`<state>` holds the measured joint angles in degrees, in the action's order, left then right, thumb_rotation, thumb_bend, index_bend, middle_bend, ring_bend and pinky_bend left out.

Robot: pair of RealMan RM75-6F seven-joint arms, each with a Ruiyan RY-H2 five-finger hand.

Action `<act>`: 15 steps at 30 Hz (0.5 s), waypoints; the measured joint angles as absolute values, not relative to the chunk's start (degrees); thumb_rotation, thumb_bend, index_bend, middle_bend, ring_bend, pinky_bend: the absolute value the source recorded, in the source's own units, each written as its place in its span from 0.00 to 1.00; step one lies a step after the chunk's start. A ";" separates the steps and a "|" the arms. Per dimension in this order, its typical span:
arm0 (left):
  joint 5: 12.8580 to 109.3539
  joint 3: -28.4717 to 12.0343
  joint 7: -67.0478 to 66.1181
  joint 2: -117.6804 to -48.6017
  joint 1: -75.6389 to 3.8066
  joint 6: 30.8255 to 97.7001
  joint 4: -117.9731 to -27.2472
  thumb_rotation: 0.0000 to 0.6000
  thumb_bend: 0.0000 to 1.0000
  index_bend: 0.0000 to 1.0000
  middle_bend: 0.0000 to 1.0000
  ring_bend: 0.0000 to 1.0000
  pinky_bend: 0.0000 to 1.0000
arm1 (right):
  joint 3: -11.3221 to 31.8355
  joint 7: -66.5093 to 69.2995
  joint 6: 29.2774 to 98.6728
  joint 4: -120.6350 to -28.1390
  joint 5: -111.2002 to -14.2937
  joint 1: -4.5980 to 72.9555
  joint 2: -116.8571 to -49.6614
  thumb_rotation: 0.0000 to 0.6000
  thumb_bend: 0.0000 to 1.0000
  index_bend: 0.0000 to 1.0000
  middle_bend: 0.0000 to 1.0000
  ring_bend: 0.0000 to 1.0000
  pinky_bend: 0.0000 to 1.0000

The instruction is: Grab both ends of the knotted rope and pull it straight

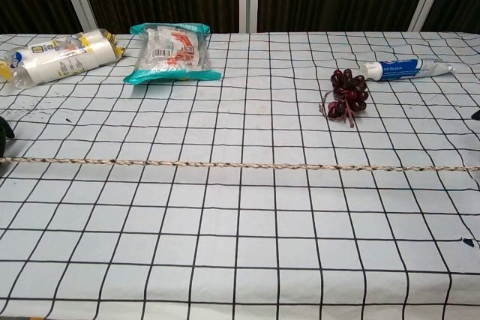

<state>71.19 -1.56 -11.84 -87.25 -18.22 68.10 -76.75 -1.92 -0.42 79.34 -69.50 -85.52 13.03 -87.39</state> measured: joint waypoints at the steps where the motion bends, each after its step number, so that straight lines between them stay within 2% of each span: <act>1: 71.32 -1.57 -11.79 -87.42 -18.19 68.08 -76.46 1.00 0.37 0.58 0.28 0.00 0.05 | -1.92 -0.67 79.19 -69.35 -85.53 12.97 -87.56 1.00 0.38 0.68 0.18 0.00 0.00; 15: 72.60 -1.83 -12.39 -88.75 -17.71 68.25 -74.44 1.00 0.37 0.57 0.27 0.00 0.05 | -1.32 -1.63 77.57 -66.68 -85.77 12.35 -89.54 1.00 0.37 0.67 0.17 0.00 0.00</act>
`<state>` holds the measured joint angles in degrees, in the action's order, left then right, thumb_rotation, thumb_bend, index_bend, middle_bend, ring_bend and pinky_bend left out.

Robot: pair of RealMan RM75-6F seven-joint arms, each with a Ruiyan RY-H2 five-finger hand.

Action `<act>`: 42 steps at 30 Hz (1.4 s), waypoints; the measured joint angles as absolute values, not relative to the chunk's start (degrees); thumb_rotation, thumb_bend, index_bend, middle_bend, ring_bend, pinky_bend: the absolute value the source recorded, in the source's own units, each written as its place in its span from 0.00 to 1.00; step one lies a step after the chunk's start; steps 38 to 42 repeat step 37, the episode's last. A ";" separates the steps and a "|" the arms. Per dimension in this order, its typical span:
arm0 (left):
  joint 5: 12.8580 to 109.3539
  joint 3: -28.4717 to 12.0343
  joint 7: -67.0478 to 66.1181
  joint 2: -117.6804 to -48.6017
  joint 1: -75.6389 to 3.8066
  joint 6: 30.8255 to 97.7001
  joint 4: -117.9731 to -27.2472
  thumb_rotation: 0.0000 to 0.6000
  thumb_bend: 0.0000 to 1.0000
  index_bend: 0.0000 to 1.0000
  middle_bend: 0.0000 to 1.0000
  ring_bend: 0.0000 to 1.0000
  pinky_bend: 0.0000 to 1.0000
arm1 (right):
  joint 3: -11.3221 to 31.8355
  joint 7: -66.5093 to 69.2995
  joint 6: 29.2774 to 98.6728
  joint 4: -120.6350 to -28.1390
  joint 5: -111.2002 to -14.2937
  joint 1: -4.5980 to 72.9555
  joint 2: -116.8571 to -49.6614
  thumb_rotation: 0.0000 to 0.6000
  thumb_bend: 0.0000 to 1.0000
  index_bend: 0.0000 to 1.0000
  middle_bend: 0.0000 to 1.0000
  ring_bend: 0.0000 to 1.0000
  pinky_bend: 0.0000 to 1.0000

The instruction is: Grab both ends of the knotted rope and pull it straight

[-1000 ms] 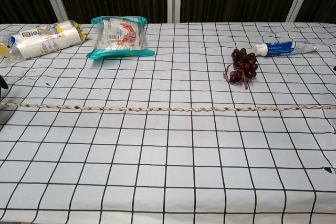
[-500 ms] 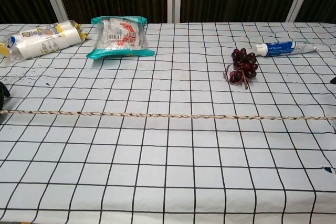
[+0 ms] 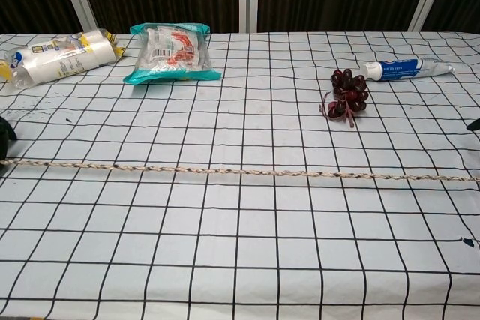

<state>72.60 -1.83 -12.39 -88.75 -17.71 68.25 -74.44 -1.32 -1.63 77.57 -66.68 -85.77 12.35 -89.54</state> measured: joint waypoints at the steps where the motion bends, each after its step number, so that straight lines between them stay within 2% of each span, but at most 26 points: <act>1: 72.70 -1.82 -12.51 -88.85 -17.68 68.28 -74.34 1.00 0.37 0.57 0.27 0.00 0.05 | -1.29 -1.64 77.50 -66.51 -85.79 12.31 -89.66 1.00 0.37 0.66 0.16 0.00 0.00; 5: 73.07 -1.76 -12.75 -89.06 -17.52 68.42 -74.07 1.00 0.36 0.53 0.26 0.00 0.05 | -1.14 -1.59 77.12 -65.85 -85.84 12.20 -90.19 1.00 0.34 0.61 0.15 0.00 0.00; 11: 74.03 -1.73 -12.07 -88.93 -17.34 68.66 -73.90 1.00 0.26 0.43 0.24 0.00 0.05 | -0.97 -2.17 76.03 -65.78 -85.56 12.14 -90.24 1.00 0.26 0.34 0.09 0.00 0.00; 17: 74.99 -1.85 -10.99 -88.40 -17.00 69.62 -74.34 1.00 0.21 0.33 0.22 0.00 0.05 | -0.83 -1.88 75.86 -66.80 -85.79 12.09 -89.50 1.00 0.24 0.22 0.07 0.00 0.00; 23: 77.79 -2.22 -9.82 -86.24 -15.65 75.15 -77.65 1.00 0.17 0.25 0.20 0.00 0.05 | -0.67 -1.25 78.79 -70.95 -87.02 11.33 -86.28 1.00 0.23 0.14 0.04 0.00 0.00; 28: 82.17 -2.31 -8.09 -82.45 -12.87 84.24 -81.21 1.00 0.15 0.21 0.18 0.00 0.06 | -0.22 -1.45 83.61 -76.58 -88.31 9.69 -79.81 1.00 0.21 0.01 0.00 0.00 0.00; 33: 83.91 -1.28 -6.47 -76.73 -8.16 89.60 -84.76 1.00 0.13 0.18 0.16 0.00 0.06 | -0.03 -2.76 85.01 -79.54 -87.06 7.59 -73.80 1.00 0.22 0.00 0.00 0.00 0.00; 37: 84.09 0.66 -4.46 -74.90 -5.96 89.41 -84.43 1.00 0.12 0.16 0.16 0.00 0.06 | -0.36 -1.62 82.66 -78.67 -84.65 6.62 -73.26 1.00 0.22 0.00 0.00 0.00 0.00; 42: 84.09 0.66 -4.46 -74.90 -5.96 89.41 -84.43 1.00 0.12 0.16 0.16 0.00 0.06 | -0.36 -1.62 82.66 -78.67 -84.65 6.62 -73.26 1.00 0.22 0.00 0.00 0.00 0.00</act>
